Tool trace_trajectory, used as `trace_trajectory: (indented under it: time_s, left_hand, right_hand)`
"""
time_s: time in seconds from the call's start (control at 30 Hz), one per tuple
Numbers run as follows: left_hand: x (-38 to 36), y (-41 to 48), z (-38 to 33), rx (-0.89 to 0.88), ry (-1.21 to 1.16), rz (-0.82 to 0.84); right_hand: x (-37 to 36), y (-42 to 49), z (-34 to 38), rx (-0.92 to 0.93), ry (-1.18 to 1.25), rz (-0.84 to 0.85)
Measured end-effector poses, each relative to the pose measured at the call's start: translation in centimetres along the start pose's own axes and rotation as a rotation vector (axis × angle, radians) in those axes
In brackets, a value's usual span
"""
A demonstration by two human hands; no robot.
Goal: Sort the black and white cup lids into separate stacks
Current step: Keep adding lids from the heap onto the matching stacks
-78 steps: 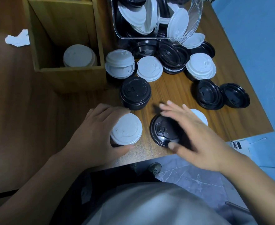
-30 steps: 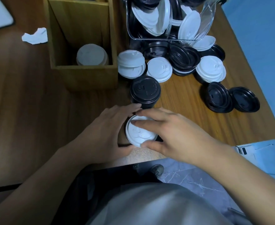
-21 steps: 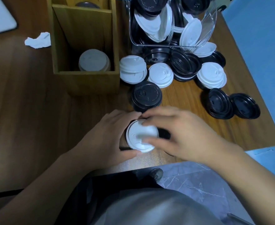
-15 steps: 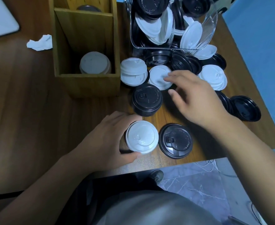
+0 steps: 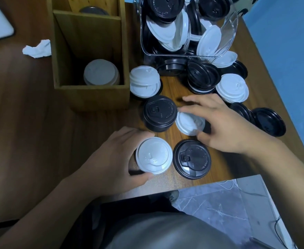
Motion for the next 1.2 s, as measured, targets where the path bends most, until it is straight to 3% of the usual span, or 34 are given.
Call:
trace_trajectory:
  time_s: [0.1, 0.23, 0.3, 0.37, 0.43, 0.53, 0.73, 0.83, 0.97, 1.2]
  left_hand:
    - [0.0, 0.0, 0.0, 0.003, 0.0, 0.005]
    - [0.1, 0.0, -0.2, 0.003, 0.006, 0.0]
    - [0.1, 0.0, -0.2, 0.004, 0.01, -0.004]
    - [0.2, 0.0, -0.2, 0.002, 0.01, -0.007]
    - [0.1, 0.1, -0.2, 0.0, 0.009, -0.006]
    - [0.0, 0.1, -0.2, -0.008, 0.013, -0.007]
    - [0.0, 0.0, 0.0, 0.021, 0.014, -0.002]
    - [0.0, 0.0, 0.2, 0.044, 0.002, 0.004]
    - [0.0, 0.0, 0.1, 0.039, -0.001, -0.01]
    - [-0.5, -0.3, 0.7, 0.069, -0.006, 0.004]
  right_hand:
    - [-1.3, 0.8, -0.8, -0.032, -0.049, 0.152]
    - [0.6, 1.0, -2.9, -0.296, -0.256, -0.063]
    - [1.6, 0.4, -3.5, -0.372, -0.239, -0.164]
    - [1.6, 0.0, -3.2, -0.283, -0.161, -0.163]
    - [0.7, 0.1, -3.0, -0.177, -0.144, -0.051]
    - [-0.3, 0.6, -3.5, -0.152, -0.102, 0.037]
    - [2.8, -1.1, -2.7, -0.241, 0.067, -0.226]
    - [3.9, -3.5, 2.0, -0.131, 0.15, -0.376]
    - [0.6, -4.9, 8.5, 0.023, 0.049, -0.304]
    - [-3.0, -4.0, 10.4, 0.007, -0.132, -0.239]
Point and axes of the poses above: each hand's wrist, its own y-axis towards the middle knuckle, its own x-axis out of the back of the hand, z = x × y, the point moved 10 cm from there along y, towards the middle knuckle, and after that the axes turned 8 degrees about -x, right-handed, at the moved point
